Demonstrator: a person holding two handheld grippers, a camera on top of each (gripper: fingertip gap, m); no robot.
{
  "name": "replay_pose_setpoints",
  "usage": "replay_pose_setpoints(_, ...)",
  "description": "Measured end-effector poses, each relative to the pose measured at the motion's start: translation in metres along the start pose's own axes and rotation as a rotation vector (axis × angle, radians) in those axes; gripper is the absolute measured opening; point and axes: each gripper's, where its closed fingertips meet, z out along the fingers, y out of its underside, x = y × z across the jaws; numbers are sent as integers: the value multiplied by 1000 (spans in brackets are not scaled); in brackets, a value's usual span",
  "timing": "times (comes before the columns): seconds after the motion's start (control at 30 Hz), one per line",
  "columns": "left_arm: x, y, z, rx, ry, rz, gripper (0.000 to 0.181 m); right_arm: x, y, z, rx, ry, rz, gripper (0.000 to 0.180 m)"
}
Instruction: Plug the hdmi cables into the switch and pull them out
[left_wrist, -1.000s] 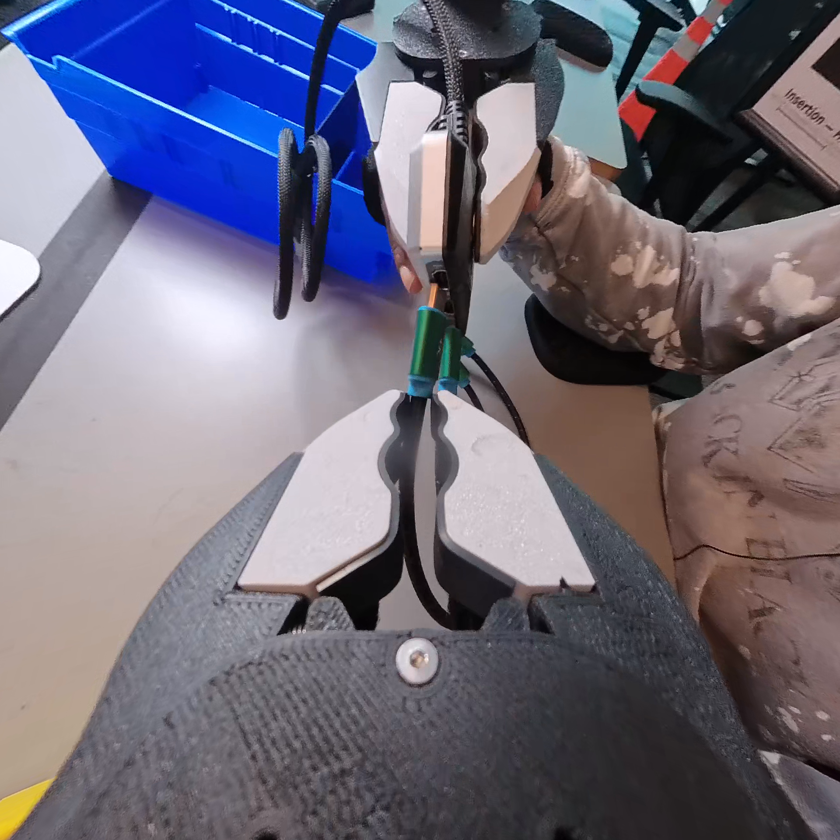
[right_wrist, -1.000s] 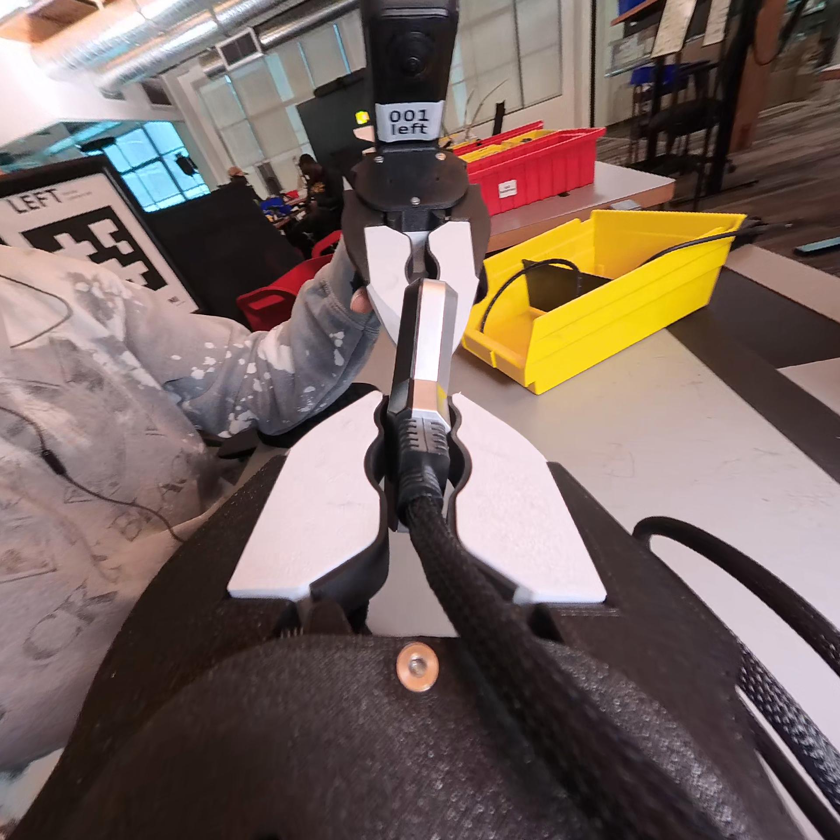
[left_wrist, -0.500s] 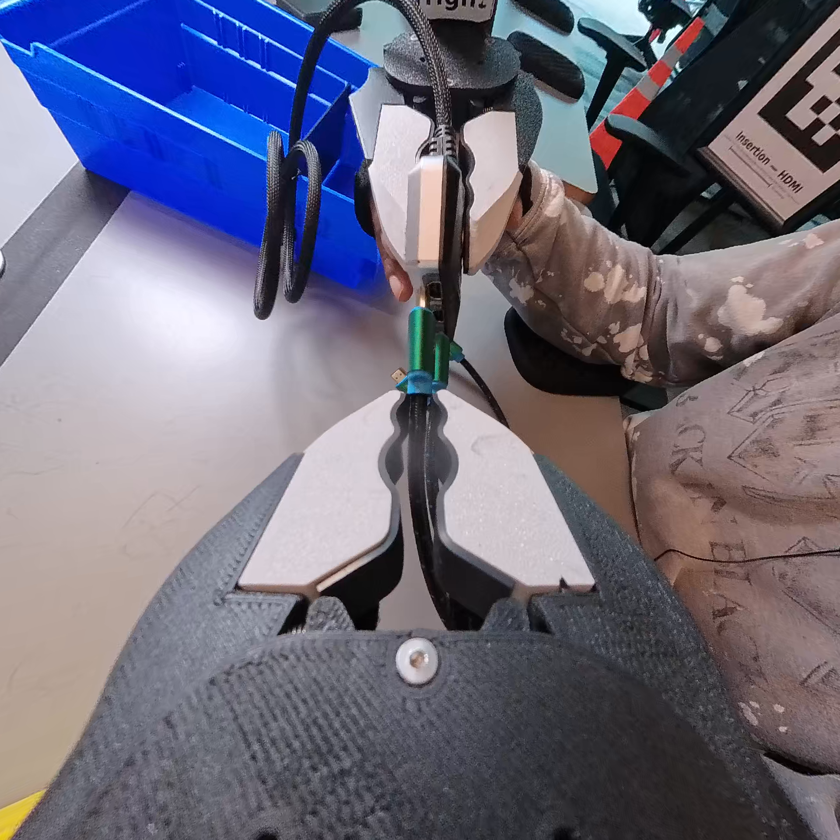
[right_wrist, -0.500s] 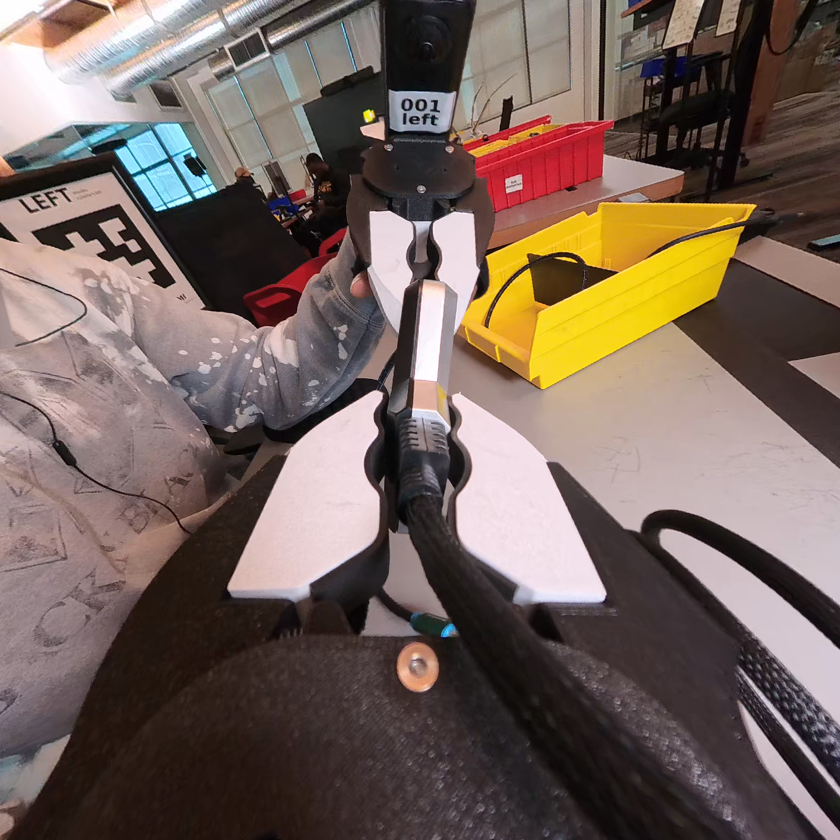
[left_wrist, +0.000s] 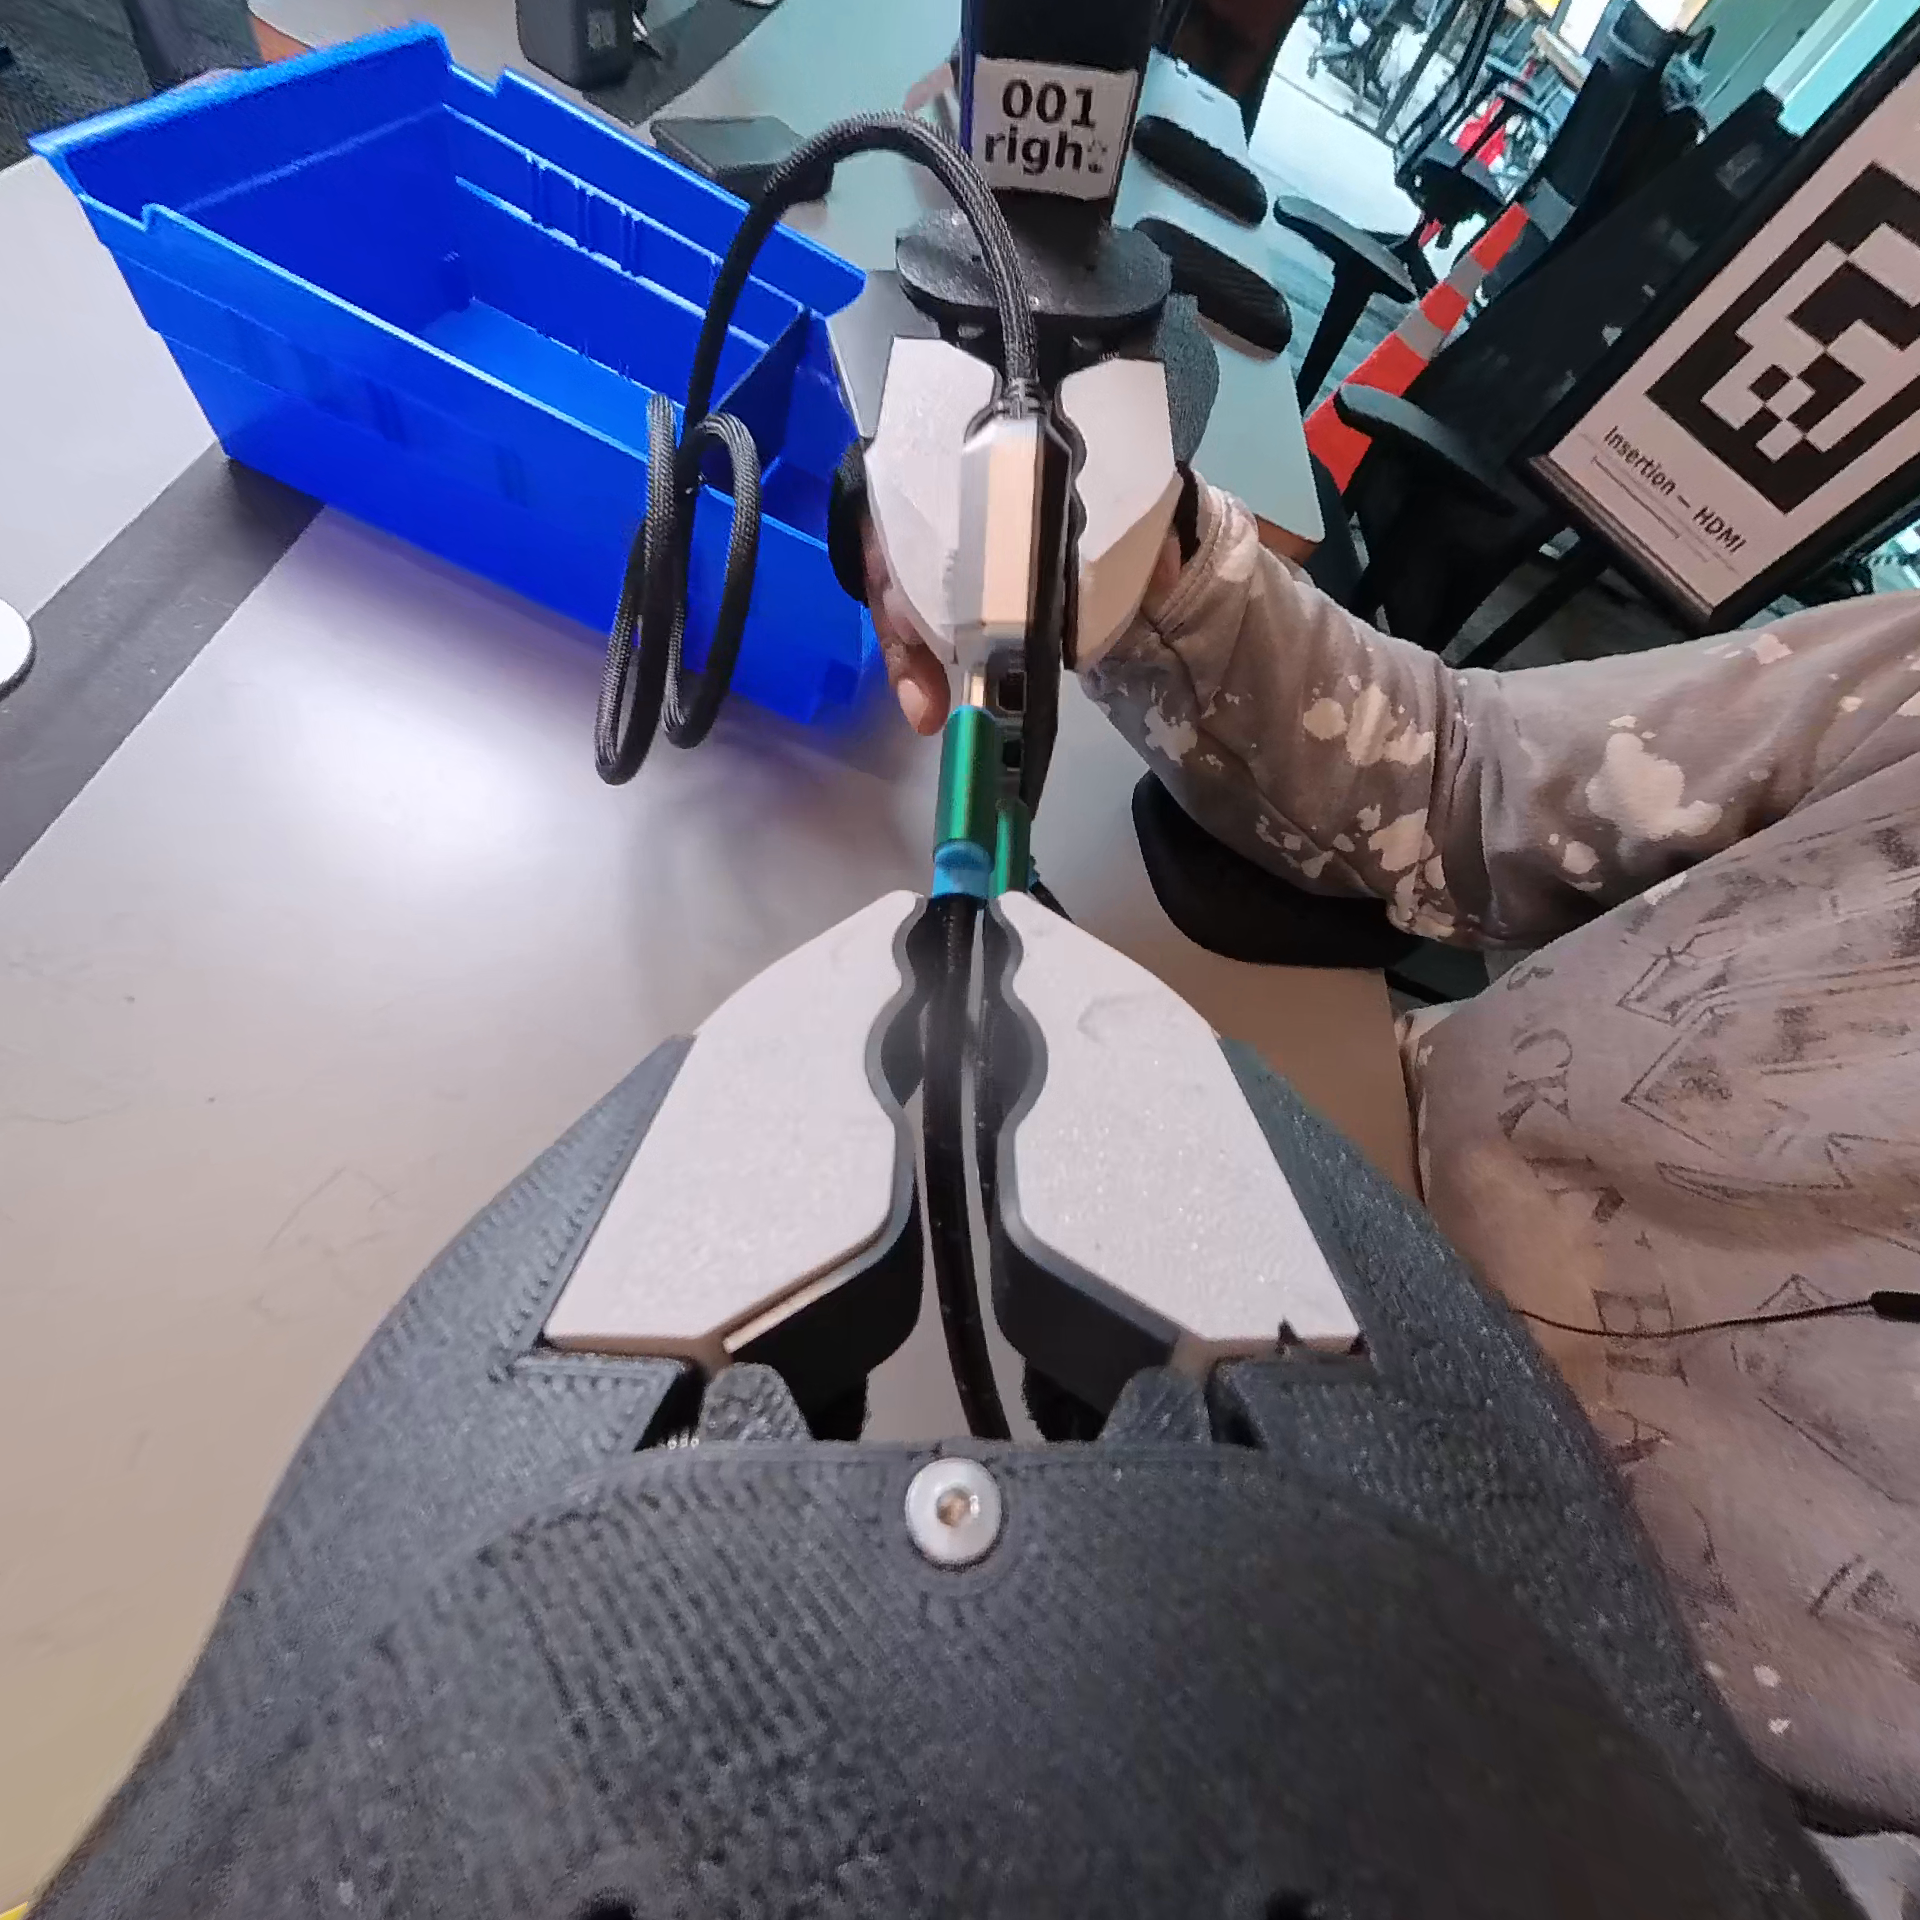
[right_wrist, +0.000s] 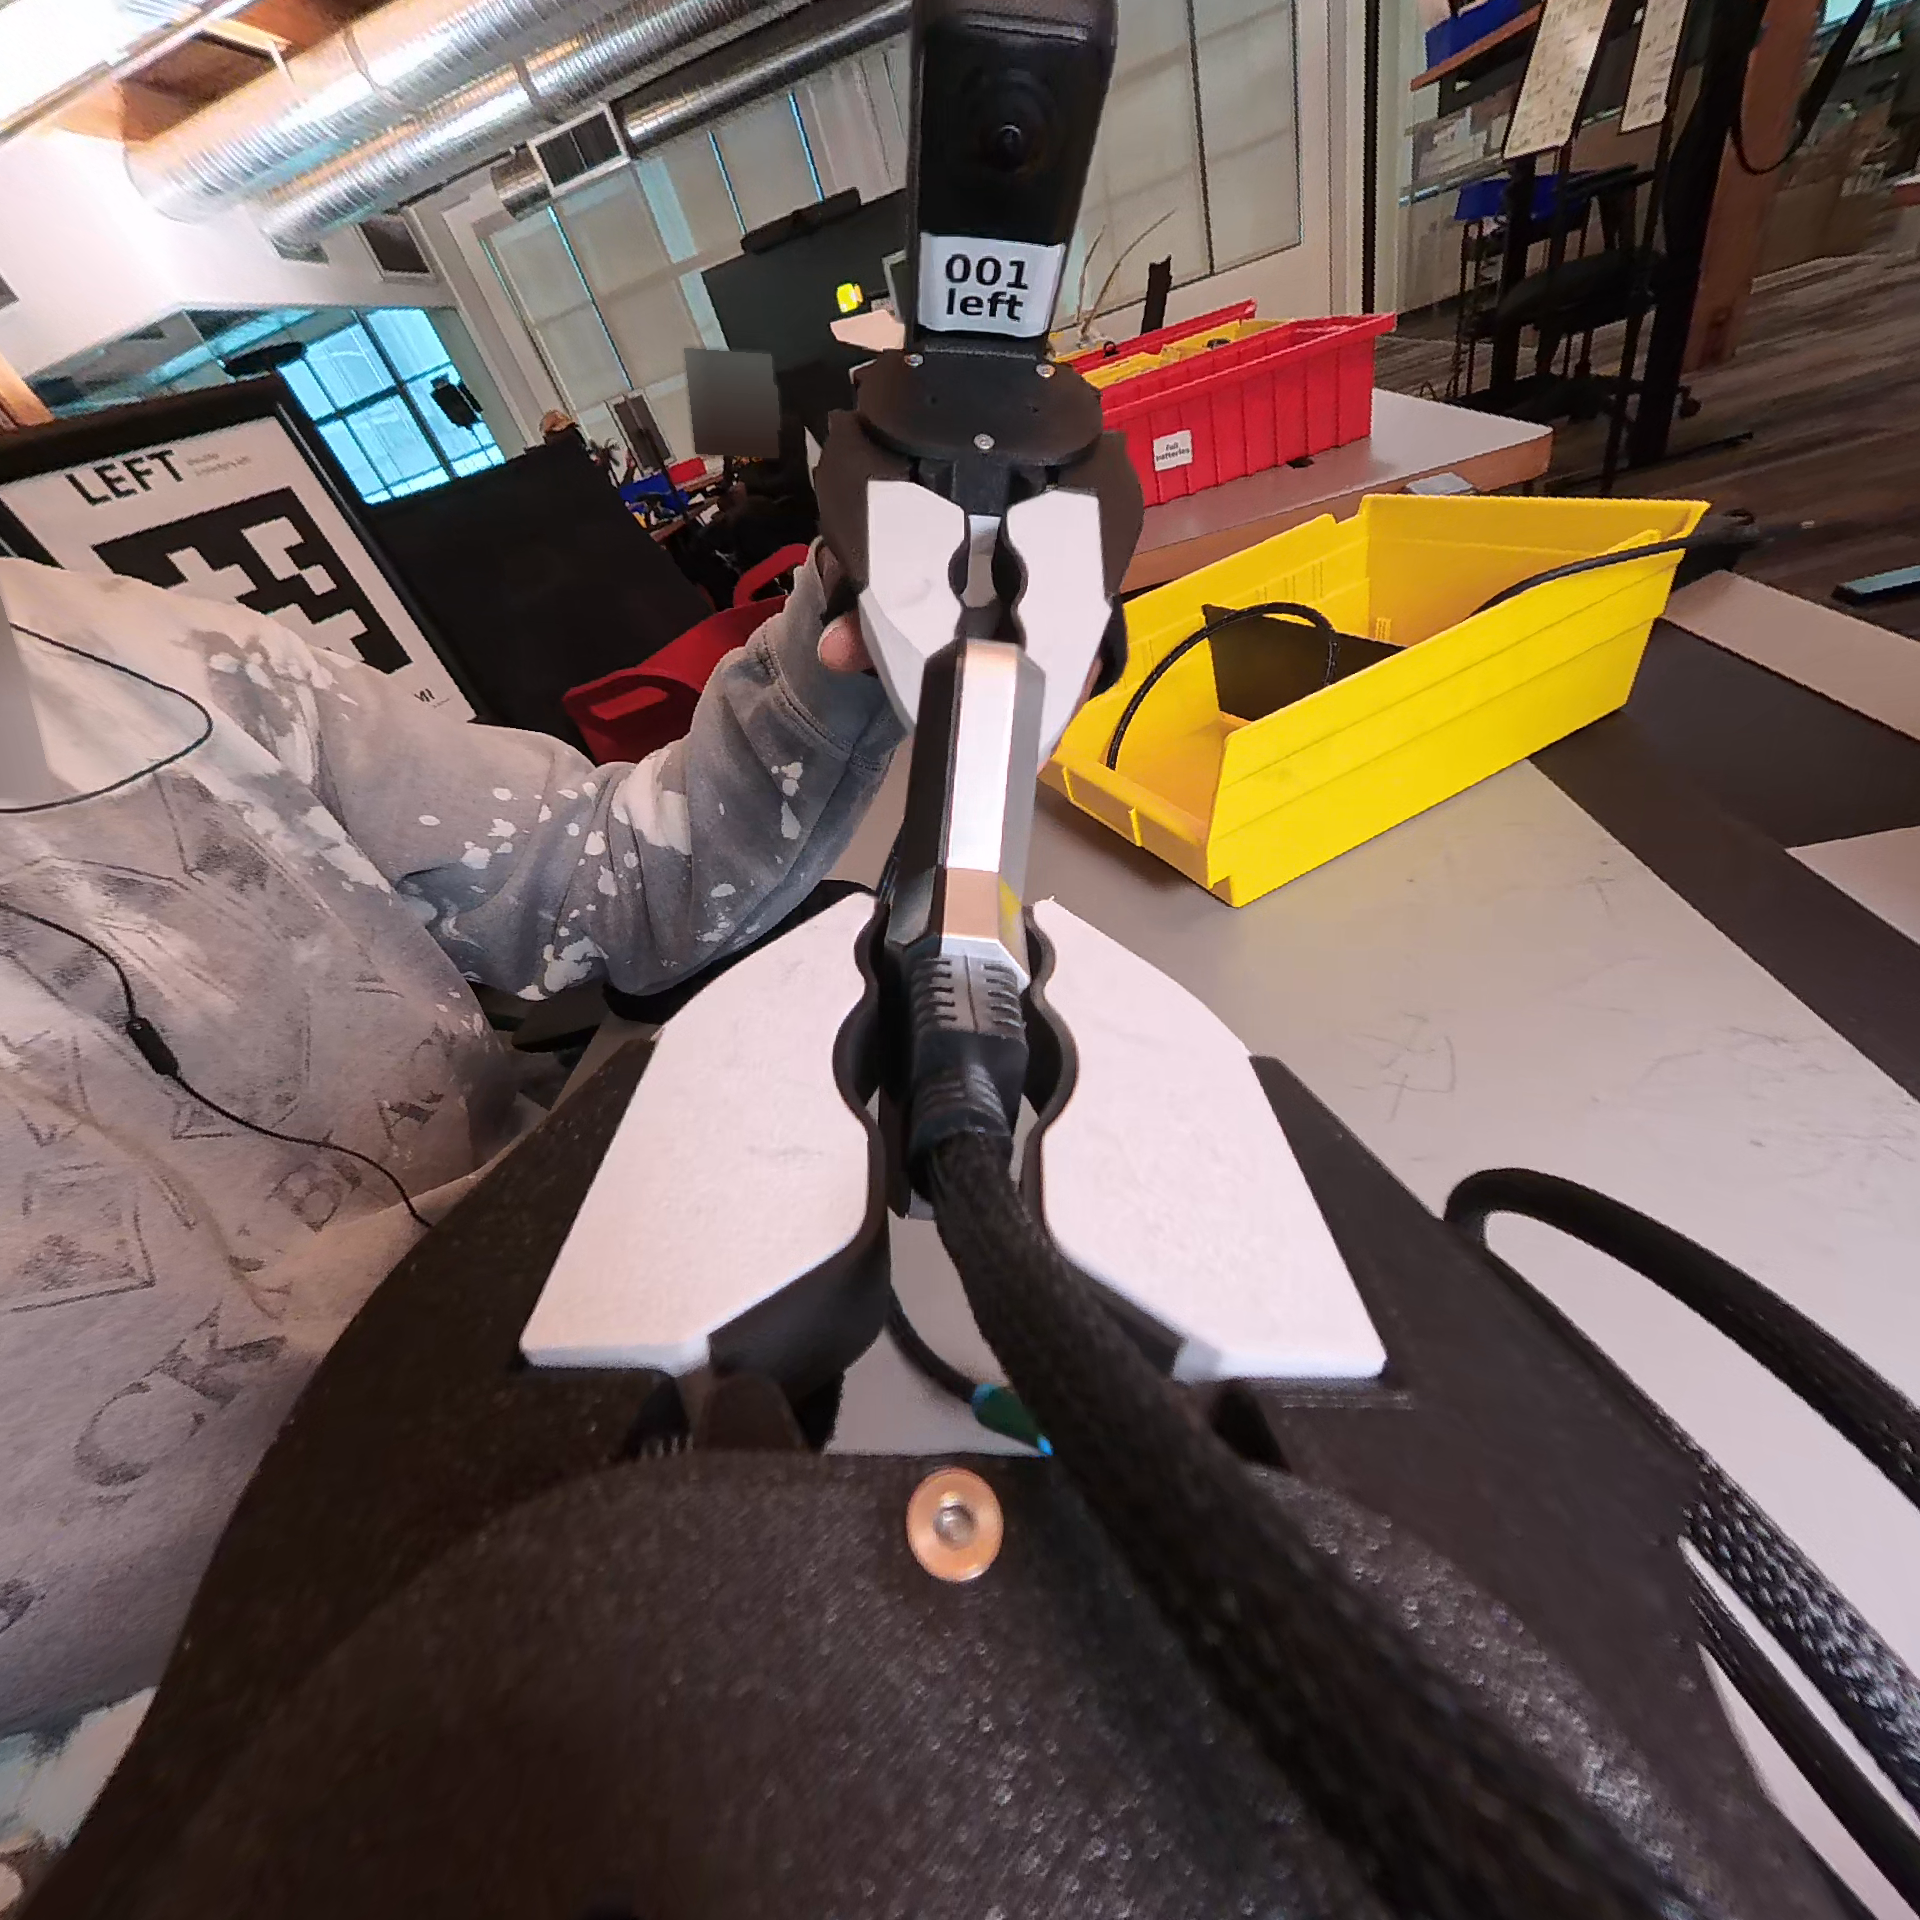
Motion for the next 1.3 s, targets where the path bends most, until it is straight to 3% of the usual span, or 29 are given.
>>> replay_pose_setpoints(0.83, 6, -3, 2, 36, 75, -19, 9, -1, -4, -1, 47, -24, 7, 22)
replay_pose_setpoints(1.1, 5, 1, 5, 43, 156, -77, 9, -1, 5, 0, -50, 30, -32, 22)
replay_pose_setpoints(1.3, 10, 16, 5, -12, 218, -13, 9, -7, 12, 7, -111, 13, -21, 22)
